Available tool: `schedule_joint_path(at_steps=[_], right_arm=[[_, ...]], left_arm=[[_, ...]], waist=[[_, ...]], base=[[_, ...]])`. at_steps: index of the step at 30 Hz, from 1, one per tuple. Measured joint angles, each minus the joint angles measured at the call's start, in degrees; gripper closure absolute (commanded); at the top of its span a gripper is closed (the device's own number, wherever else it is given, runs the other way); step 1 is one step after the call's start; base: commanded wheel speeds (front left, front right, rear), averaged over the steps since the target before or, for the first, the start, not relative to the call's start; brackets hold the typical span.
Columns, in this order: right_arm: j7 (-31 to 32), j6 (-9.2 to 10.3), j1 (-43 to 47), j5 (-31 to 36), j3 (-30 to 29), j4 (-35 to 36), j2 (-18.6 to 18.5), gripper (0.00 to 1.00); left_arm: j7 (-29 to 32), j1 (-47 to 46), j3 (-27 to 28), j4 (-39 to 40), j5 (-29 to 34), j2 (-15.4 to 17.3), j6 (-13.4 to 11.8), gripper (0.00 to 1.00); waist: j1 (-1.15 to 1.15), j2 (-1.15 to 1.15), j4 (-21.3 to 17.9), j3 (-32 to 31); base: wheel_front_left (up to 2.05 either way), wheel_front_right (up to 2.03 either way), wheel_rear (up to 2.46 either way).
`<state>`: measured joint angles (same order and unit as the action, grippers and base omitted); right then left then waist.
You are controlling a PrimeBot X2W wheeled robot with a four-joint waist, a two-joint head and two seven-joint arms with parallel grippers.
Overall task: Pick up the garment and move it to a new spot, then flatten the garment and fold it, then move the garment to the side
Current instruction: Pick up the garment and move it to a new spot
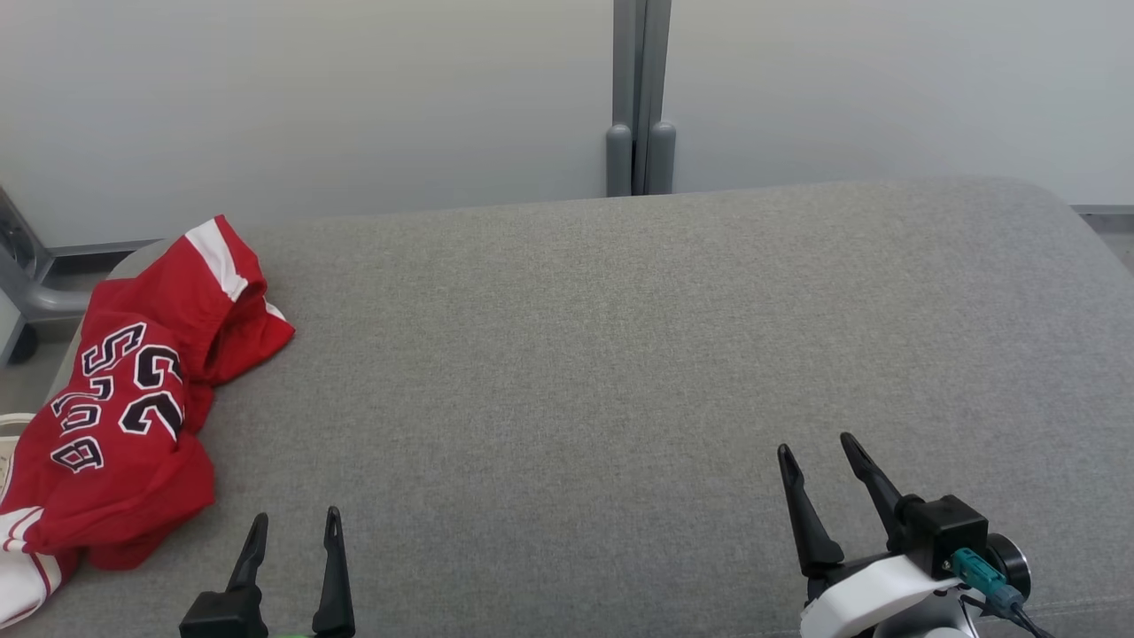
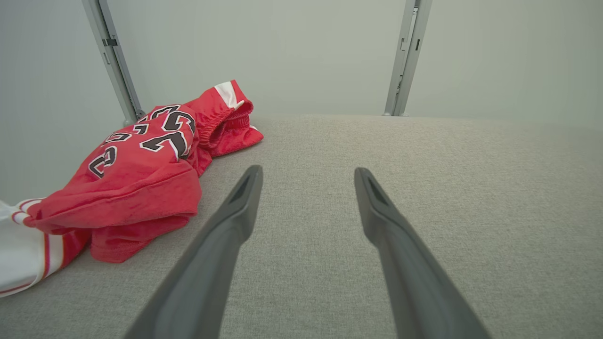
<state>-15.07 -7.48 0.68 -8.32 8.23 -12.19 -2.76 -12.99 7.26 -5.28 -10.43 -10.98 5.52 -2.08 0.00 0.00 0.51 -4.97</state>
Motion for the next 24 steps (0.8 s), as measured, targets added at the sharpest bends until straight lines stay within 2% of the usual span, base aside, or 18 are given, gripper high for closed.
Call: schedule_joint_path(at_steps=[24], right_arm=[[0.0, 0.0, 0.0, 0.44, -0.8, 0.22, -0.01, 0.0]], left_arm=[[0.21, 0.05, -1.12, 0.27, -0.57, 0.75, -0.65, 0.0]], waist=[[0.0, 0.0, 0.68, 0.98]], base=[[0.0, 0.0, 0.0]])
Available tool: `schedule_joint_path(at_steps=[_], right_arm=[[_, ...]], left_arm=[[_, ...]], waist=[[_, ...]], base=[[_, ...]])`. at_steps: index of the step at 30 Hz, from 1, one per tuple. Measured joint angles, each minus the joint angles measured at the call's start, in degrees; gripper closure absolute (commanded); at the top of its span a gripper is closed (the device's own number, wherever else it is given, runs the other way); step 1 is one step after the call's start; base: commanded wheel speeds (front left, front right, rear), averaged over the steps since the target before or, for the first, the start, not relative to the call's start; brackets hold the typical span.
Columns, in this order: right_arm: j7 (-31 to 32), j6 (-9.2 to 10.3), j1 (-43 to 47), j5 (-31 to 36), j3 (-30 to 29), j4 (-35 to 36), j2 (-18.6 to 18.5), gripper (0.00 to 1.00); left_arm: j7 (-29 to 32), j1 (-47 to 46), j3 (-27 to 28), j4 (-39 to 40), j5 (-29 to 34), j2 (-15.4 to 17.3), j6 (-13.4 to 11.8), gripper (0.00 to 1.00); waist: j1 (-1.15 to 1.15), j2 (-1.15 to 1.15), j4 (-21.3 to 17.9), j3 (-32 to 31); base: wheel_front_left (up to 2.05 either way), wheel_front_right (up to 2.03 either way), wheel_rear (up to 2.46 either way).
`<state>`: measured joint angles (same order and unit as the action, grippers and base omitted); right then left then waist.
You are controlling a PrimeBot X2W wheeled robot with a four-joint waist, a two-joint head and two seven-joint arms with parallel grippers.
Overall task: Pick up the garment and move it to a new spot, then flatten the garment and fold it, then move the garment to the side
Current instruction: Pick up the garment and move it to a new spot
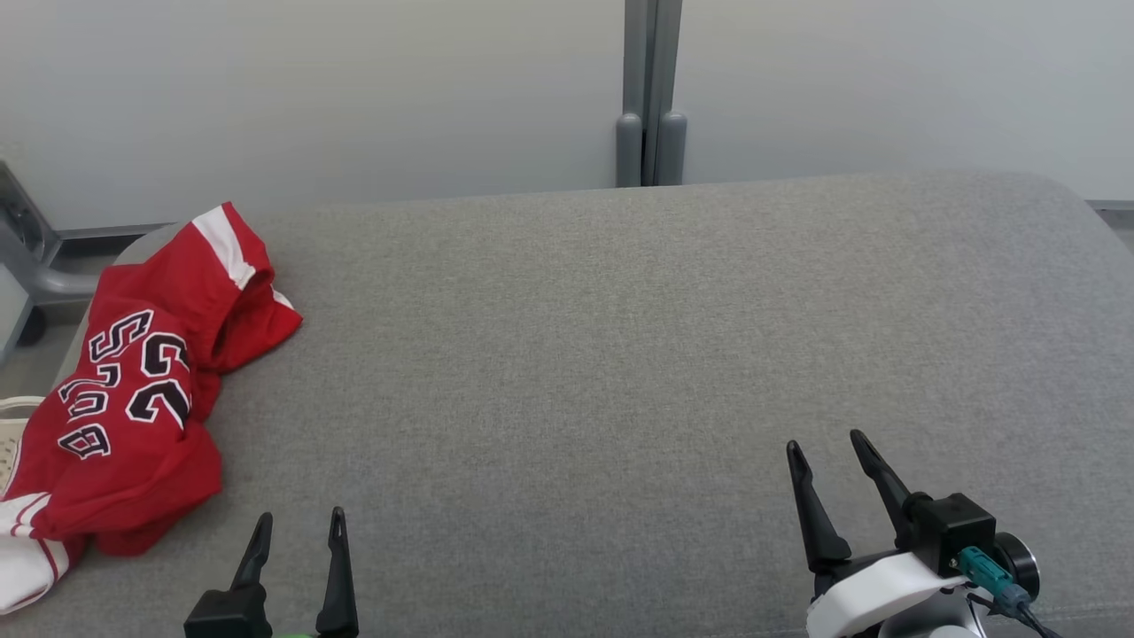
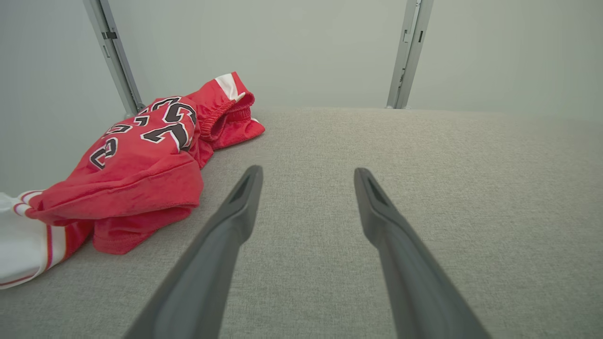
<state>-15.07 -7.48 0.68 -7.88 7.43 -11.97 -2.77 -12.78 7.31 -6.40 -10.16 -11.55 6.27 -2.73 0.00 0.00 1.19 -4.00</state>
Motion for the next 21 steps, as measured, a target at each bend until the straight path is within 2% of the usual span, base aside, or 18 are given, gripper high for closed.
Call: schedule_joint_path(at_steps=[9, 21], right_arm=[[0.0, -0.01, 0.21, -0.16, 0.15, 0.45, 0.0, 0.0], [0.0, -0.01, -0.32, -1.19, 0.75, 0.63, 0.0, 0.0]], left_arm=[[0.42, -0.96, -0.45, 0.51, 0.01, 0.7, -0.31, 0.0], [0.87, -0.98, -0.07, 1.42, -0.44, 1.77, -0.8, 0.0]], waist=[[0.0, 0.0, 4.25, 0.32], [0.0, 0.0, 15.47, 0.61]], base=[[0.0, 0.0, 0.0], [0.0, 0.0, 0.0]])
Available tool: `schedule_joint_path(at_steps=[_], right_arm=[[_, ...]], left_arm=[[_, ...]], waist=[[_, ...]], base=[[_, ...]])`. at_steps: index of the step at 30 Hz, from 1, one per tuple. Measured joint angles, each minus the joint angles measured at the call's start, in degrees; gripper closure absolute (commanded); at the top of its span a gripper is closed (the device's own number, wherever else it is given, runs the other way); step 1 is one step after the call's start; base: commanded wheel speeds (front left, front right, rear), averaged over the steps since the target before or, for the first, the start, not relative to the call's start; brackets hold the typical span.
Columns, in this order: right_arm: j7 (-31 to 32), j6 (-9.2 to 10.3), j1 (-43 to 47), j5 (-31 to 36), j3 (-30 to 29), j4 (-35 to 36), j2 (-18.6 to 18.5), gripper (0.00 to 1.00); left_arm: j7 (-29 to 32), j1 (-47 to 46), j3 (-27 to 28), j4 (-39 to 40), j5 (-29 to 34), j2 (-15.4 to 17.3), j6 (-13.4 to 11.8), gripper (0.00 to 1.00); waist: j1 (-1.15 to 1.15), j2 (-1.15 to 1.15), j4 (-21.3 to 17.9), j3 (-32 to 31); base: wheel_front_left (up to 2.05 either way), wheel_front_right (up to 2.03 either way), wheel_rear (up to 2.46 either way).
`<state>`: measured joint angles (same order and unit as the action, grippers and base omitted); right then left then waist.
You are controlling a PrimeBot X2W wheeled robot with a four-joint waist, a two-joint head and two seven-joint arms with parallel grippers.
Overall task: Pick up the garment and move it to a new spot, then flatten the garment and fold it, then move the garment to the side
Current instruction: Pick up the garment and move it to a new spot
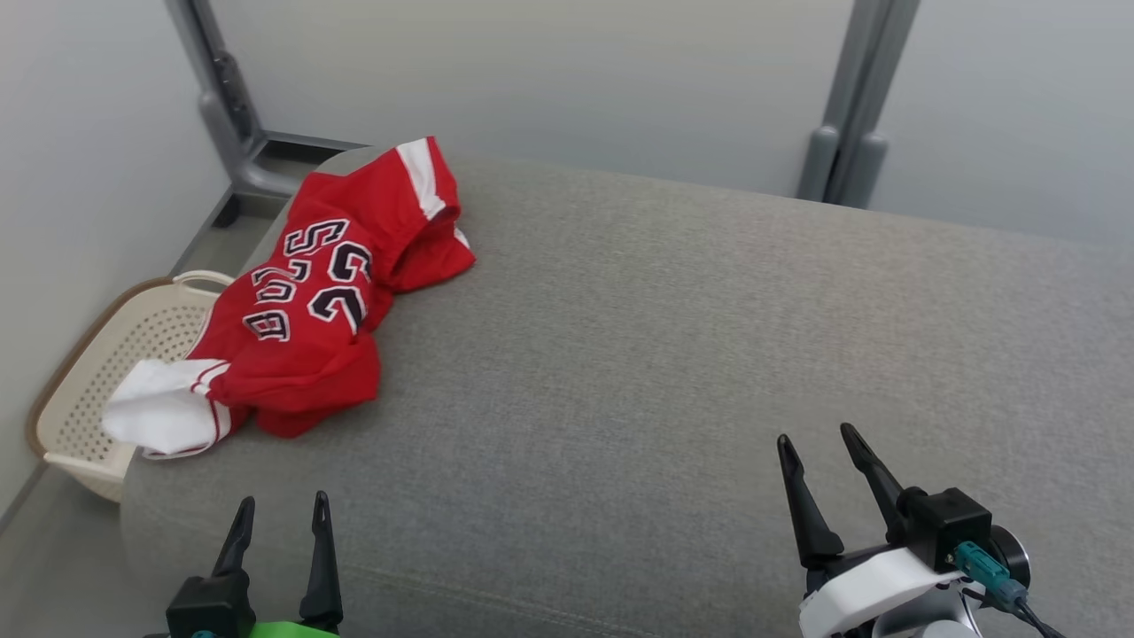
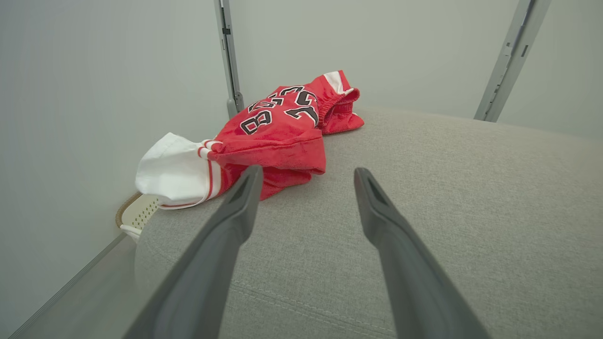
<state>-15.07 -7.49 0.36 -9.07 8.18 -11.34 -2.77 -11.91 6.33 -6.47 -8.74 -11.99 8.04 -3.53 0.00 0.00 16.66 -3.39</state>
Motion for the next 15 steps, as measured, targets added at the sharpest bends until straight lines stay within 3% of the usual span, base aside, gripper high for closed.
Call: schedule_joint_path(at_steps=[9, 15], right_arm=[[0.0, 0.0, -0.59, -0.01, 0.23, -0.47, 0.01, 0.0], [0.0, 0.0, -0.67, 0.2, -0.13, -0.82, 0.02, 0.0]], left_arm=[[0.26, -0.2, -0.32, -0.11, -0.67, 0.35, -0.01, 0.0], [1.87, -3.59, -0.36, -1.25, -1.0, 1.44, 0.15, 0.0]], waist=[[0.0, 0.0, 6.92, 0.14], [0.0, 0.0, 6.48, 0.34]], base=[[0.0, 0.0, 0.0], [0.0, 0.0, 0.0]])
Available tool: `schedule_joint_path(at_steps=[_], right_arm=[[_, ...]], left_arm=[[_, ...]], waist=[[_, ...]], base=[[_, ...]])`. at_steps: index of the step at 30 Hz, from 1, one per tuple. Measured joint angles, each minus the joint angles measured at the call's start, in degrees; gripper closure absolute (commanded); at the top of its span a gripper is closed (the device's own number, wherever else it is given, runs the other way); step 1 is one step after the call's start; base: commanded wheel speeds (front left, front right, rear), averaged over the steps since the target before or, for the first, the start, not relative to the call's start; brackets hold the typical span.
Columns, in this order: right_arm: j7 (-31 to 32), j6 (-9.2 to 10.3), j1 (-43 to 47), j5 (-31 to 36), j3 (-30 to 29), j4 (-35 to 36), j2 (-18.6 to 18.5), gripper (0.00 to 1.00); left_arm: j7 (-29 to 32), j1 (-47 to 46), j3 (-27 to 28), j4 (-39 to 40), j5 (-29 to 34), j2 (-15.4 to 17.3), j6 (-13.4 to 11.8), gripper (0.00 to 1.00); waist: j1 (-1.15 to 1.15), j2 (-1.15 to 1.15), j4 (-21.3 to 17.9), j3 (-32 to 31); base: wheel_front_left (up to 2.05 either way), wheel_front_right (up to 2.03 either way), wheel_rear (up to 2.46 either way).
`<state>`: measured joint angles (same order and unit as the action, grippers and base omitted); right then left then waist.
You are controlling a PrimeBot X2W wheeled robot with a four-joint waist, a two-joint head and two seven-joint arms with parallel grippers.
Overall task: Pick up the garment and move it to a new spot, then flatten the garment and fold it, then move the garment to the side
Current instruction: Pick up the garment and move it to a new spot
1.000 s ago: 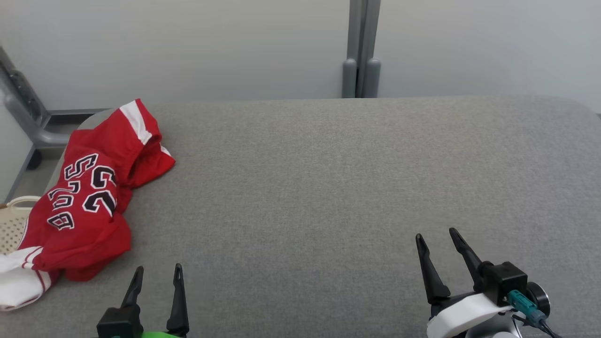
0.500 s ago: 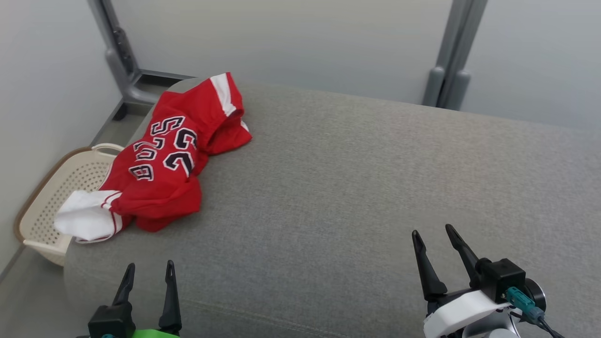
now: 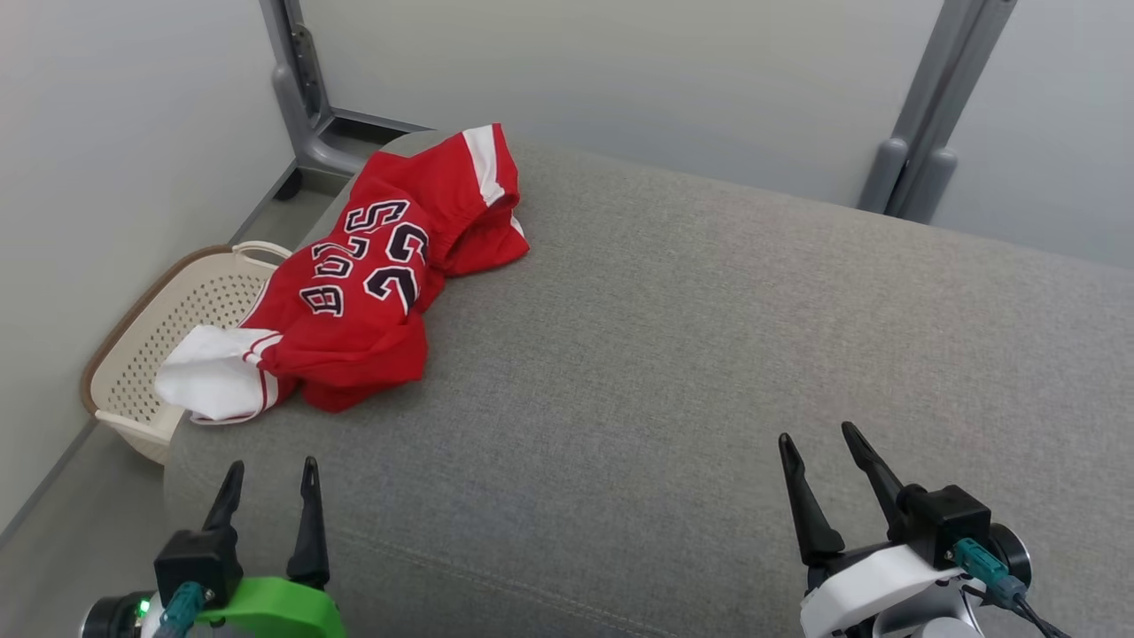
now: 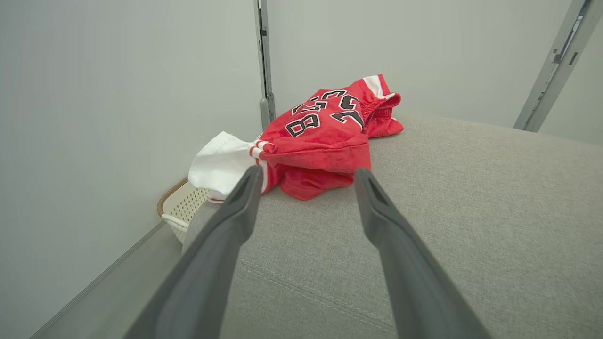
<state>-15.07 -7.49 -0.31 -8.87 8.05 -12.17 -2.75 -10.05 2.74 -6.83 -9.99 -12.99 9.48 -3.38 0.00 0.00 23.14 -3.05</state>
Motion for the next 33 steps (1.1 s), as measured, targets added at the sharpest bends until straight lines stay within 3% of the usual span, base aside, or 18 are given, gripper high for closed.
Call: schedule_joint_path(at_steps=[9, 15, 23, 33], right_arm=[[0.0, 0.0, -0.1, 1.32, -0.37, -0.21, 0.01, 0.0], [0.0, 0.0, -0.97, 3.37, -0.63, -0.21, 0.0, 0.0], [0.0, 0.0, -2.77, 6.12, -1.42, 0.13, -0.11, 0.0], [0.24, 0.0, -5.03, 6.84, -0.73, 1.11, -0.64, 0.0]], left_arm=[[2.76, -10.06, 0.19, -7.35, -0.14, 2.52, 1.37, 0.0], [4.63, -18.95, 0.01, -17.57, -0.3, 4.64, 3.03, 0.0], [4.74, -27.39, -1.76, -29.04, -0.22, 4.66, 5.34, 0.0], [4.71, -34.32, -2.04, -42.05, -0.32, 5.14, 5.24, 0.0]], waist=[[0.0, 0.0, -4.65, 0.92], [0.0, 0.0, -8.9, 2.68], [0.0, 0.0, -12.17, 7.57], [0.0, 0.0, -14.55, 13.91]], base=[[0.0, 0.0, 0.0], [0.0, 0.0, 0.0], [0.0, 0.0, 0.0], [0.0, 0.0, 0.0]])
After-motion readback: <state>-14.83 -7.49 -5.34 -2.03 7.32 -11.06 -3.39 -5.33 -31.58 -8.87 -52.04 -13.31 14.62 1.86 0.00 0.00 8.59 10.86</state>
